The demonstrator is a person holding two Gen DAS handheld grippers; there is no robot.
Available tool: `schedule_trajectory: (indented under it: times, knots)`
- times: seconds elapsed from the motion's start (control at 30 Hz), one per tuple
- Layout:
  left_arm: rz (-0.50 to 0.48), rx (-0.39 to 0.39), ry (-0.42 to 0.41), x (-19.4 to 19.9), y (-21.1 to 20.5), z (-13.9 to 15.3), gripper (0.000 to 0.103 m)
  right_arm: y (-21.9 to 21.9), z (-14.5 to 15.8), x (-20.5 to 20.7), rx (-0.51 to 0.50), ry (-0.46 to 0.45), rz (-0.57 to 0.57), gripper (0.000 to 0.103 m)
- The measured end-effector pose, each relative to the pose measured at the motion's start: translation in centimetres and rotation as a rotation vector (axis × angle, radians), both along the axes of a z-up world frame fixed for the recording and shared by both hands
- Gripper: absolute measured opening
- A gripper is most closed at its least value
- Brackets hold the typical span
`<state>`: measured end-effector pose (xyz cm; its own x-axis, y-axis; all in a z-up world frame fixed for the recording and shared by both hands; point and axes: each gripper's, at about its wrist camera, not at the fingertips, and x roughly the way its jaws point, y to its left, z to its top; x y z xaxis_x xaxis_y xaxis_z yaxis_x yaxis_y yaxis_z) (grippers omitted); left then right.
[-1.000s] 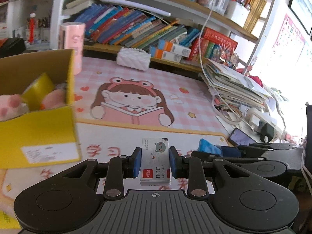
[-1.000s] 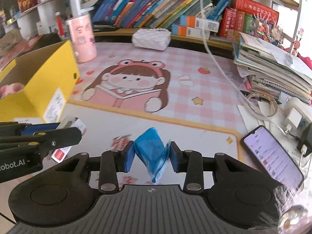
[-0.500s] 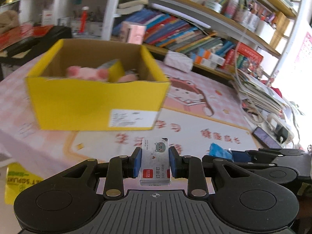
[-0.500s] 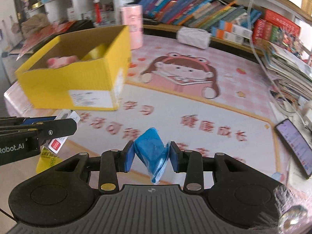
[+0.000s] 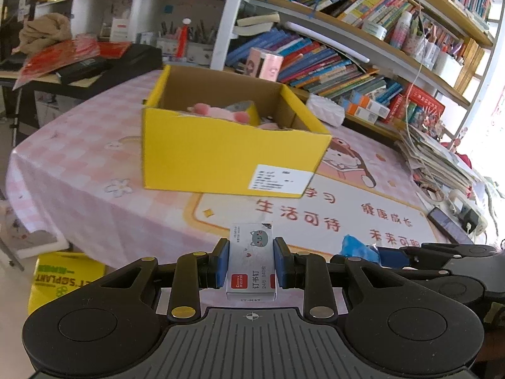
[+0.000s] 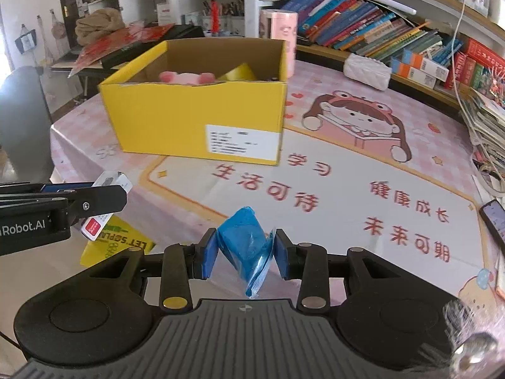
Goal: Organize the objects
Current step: 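Carry the held medicine box and blue packet over the yellow box with both grippers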
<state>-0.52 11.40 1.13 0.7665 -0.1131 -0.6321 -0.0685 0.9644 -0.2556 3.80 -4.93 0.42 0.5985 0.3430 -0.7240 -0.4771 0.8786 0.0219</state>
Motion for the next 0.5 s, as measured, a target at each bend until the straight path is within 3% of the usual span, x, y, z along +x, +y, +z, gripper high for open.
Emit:
schedule_trajectory:
  times: [0.5]
  knots:
    - [0.049, -0.002, -0.035, -3.2, 3.0, 0.5, 0.028, 3.1, 0.6, -3.1, 0.002, -0.031, 0.038, 0.035]
